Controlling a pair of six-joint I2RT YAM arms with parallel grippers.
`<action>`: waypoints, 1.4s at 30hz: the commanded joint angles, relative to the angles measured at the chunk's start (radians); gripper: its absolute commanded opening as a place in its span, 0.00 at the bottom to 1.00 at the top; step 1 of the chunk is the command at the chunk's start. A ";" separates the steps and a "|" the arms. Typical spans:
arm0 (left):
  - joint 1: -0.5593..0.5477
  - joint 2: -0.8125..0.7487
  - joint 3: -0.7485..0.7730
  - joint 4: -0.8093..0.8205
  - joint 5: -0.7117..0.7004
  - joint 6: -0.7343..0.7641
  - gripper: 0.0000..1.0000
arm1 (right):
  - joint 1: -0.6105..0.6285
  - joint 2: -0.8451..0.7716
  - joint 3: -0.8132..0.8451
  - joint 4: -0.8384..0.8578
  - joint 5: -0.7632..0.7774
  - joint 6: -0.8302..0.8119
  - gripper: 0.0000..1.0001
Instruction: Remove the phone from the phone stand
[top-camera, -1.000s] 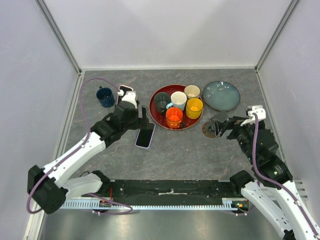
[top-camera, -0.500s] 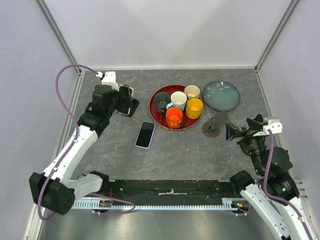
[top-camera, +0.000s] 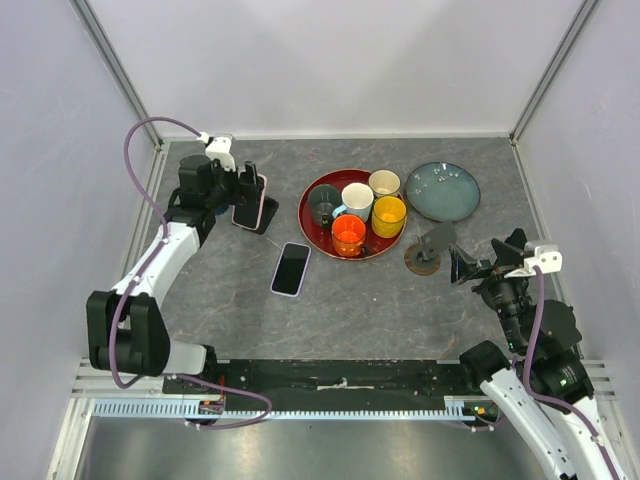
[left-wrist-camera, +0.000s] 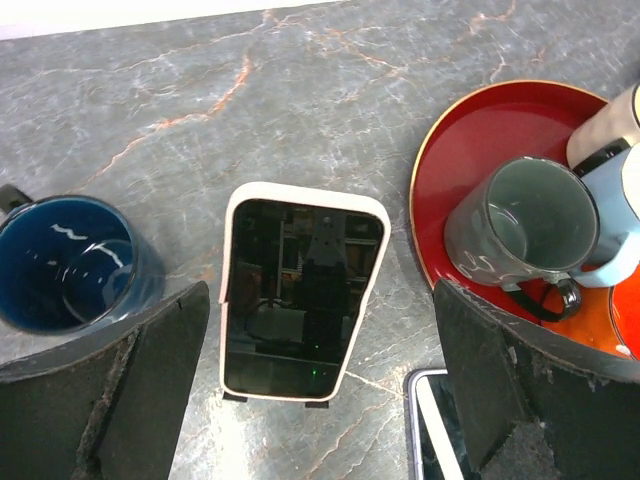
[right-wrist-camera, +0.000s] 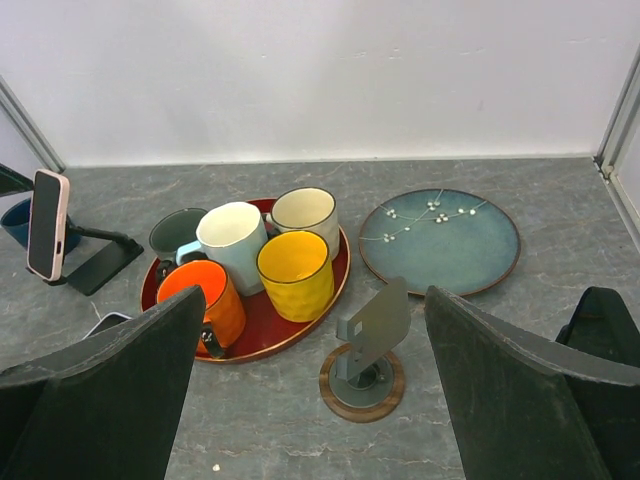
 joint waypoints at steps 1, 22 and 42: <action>0.004 0.012 -0.001 0.139 0.108 0.101 1.00 | 0.006 -0.016 -0.011 0.048 -0.010 -0.017 0.98; 0.004 0.152 0.046 0.105 0.048 0.143 0.98 | 0.007 0.006 -0.018 0.055 -0.049 -0.031 0.98; 0.006 0.203 0.073 0.061 0.064 0.129 0.93 | 0.006 -0.011 -0.024 0.055 -0.046 -0.032 0.98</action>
